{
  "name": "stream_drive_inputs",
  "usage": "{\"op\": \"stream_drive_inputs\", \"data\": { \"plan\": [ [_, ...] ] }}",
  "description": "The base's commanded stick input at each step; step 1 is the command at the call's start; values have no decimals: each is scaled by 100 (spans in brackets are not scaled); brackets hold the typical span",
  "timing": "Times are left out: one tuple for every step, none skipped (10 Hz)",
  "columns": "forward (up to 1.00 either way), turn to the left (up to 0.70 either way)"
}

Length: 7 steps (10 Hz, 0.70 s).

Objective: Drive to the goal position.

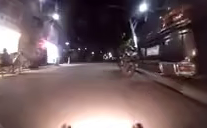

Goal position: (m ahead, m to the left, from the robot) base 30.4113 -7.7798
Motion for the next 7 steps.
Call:
{"op": "stream_drive_inputs", "data": {
  "plan": [
    [60,0],
    [60,0],
    [60,0],
    [60,0],
    [60,-4],
    [60,-13],
    [60,-15]
  ]
}}
